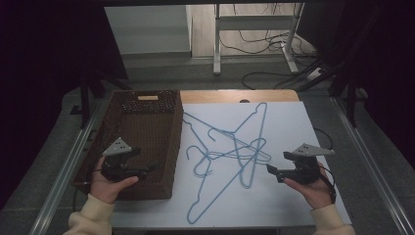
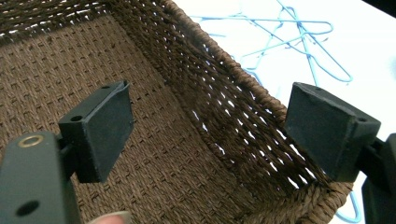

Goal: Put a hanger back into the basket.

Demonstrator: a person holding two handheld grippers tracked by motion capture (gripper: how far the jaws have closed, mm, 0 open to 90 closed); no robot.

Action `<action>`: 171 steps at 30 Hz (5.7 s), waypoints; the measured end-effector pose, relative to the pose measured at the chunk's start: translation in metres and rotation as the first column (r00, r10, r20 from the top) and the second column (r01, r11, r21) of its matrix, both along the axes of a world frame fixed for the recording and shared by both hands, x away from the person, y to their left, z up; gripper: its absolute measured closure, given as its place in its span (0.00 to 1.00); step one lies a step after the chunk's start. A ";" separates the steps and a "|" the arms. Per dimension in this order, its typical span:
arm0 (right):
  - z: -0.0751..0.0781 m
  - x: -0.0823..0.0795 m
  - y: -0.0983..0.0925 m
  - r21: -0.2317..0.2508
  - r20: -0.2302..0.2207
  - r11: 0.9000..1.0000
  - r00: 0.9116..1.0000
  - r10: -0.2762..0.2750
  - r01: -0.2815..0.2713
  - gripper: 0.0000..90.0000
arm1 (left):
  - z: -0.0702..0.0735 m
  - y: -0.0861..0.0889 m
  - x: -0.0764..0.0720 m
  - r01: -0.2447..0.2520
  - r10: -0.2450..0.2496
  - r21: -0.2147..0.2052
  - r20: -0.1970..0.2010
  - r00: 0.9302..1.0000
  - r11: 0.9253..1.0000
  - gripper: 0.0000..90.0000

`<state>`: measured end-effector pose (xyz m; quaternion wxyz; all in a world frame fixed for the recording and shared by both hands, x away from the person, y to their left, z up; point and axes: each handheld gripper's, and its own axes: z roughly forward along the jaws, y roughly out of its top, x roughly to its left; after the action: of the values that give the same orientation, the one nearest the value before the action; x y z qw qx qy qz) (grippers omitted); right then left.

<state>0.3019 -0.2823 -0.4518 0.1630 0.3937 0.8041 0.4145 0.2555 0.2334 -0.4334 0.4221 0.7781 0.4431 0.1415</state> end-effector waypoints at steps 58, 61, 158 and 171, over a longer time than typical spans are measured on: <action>-0.042 0.094 0.137 -0.348 -0.244 0.879 0.937 0.251 -0.326 0.50 | 0.001 -0.004 -0.009 0.033 -0.032 0.035 -0.013 0.999 0.999 0.19; -0.045 0.098 0.142 -0.346 -0.267 0.871 0.926 0.266 -0.350 0.56 | 0.001 -0.004 -0.009 0.032 -0.031 0.036 -0.013 0.999 0.999 0.19; 0.053 0.030 0.025 0.122 -0.112 0.905 0.900 0.420 -0.408 0.98 | 0.030 -0.116 0.058 0.293 -0.296 0.047 0.048 0.954 0.955 0.26; 0.056 0.025 0.022 0.176 -0.124 0.870 0.867 0.483 -0.460 0.98 | 0.013 -0.159 0.083 0.362 -0.365 0.115 0.007 0.931 0.925 0.30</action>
<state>0.3272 -0.2600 -0.3963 -0.0382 0.2282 0.8553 0.4637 0.3381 0.0742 -0.4207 0.4028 0.8672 0.2766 0.0963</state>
